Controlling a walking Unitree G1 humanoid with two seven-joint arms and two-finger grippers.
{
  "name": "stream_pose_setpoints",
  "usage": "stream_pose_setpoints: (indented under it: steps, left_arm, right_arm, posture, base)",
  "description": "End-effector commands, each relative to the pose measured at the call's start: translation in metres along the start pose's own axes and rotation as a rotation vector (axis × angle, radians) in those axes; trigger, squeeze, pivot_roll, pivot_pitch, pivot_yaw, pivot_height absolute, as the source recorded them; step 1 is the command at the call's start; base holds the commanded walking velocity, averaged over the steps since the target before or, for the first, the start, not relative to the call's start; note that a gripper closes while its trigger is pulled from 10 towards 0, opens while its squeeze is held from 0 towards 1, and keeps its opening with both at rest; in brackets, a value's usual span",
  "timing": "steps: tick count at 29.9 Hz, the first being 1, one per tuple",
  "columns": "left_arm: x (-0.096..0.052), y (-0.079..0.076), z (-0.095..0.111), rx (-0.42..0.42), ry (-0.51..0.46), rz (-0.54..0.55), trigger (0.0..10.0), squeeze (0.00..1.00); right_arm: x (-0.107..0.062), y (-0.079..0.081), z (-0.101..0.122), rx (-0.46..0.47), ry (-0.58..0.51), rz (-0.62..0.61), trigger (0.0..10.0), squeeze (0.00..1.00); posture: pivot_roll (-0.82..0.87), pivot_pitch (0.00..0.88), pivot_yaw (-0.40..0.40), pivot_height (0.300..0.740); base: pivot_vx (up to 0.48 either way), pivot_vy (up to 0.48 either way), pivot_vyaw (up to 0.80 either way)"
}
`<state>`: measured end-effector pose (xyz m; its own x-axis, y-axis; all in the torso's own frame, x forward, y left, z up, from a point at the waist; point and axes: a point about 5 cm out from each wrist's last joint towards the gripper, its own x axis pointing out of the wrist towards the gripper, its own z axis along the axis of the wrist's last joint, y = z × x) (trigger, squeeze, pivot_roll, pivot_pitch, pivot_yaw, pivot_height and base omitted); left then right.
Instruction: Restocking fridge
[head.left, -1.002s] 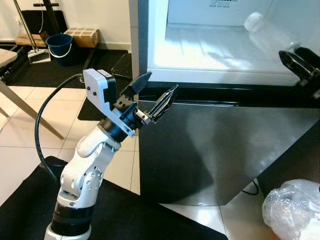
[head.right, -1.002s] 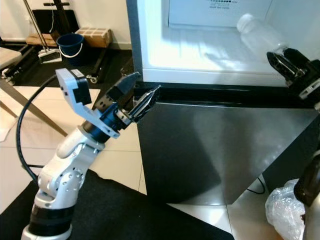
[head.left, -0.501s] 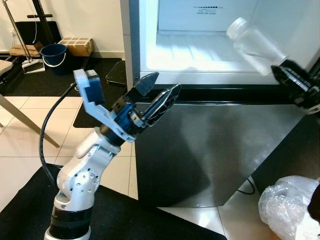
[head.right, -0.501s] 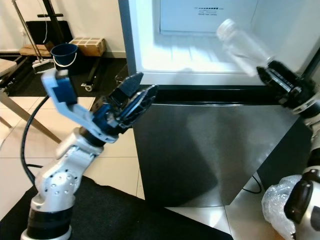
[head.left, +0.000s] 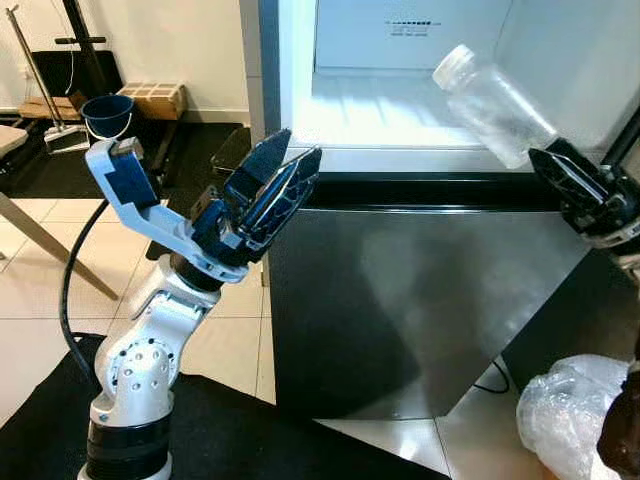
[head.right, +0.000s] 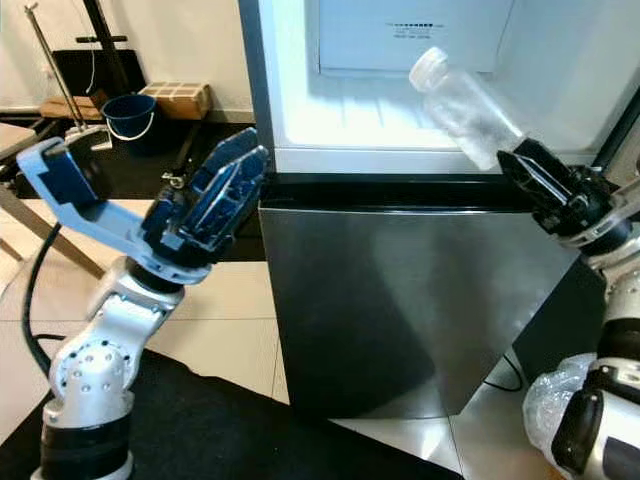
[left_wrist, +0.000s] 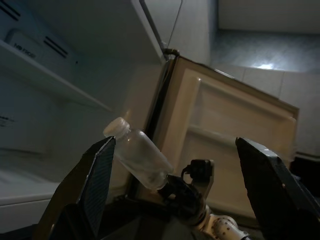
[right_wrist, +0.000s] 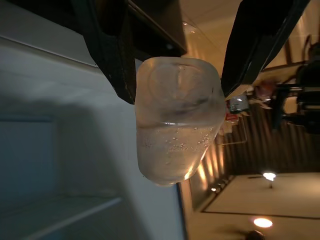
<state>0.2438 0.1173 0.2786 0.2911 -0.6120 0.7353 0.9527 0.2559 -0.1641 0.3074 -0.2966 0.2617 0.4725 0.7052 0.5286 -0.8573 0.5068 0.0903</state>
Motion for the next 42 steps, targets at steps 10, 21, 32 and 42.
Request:
stream_pose_setpoints:
  steps: [10,21,32,42]
  left_arm:
    - [0.0,-0.003,0.013,-0.022,-0.02,-0.05,10.0,0.0]
    - [-0.002,-0.001,0.02,-0.053,-0.047,-0.057,10.0,0.0]
    - [0.0,0.0,0.02,-0.067,-0.05,-0.068,10.0,0.0]
    - [-0.002,0.003,0.022,-0.079,-0.056,-0.062,10.0,0.0]
  right_arm:
    - [-0.003,0.022,-0.013,0.115,-0.1,0.11,10.0,0.0]
    - [0.011,0.045,-0.042,0.249,-0.115,0.212,10.0,0.0]
    - [0.034,0.068,-0.062,0.333,-0.116,0.297,10.0,0.0]
    - [0.046,0.085,-0.07,0.376,-0.089,0.357,10.0,0.0]
  posture:
    - [0.05,0.004,-0.005,0.74]
    - [0.04,0.0,0.003,0.74]
    - [0.04,0.0,0.012,0.74]
    - [0.03,0.0,0.017,0.74]
  base:
    - [0.0,0.0,0.0]
    - [0.0,0.0,0.0]
    - [0.0,0.0,0.0]
    - [0.0,0.0,0.0]
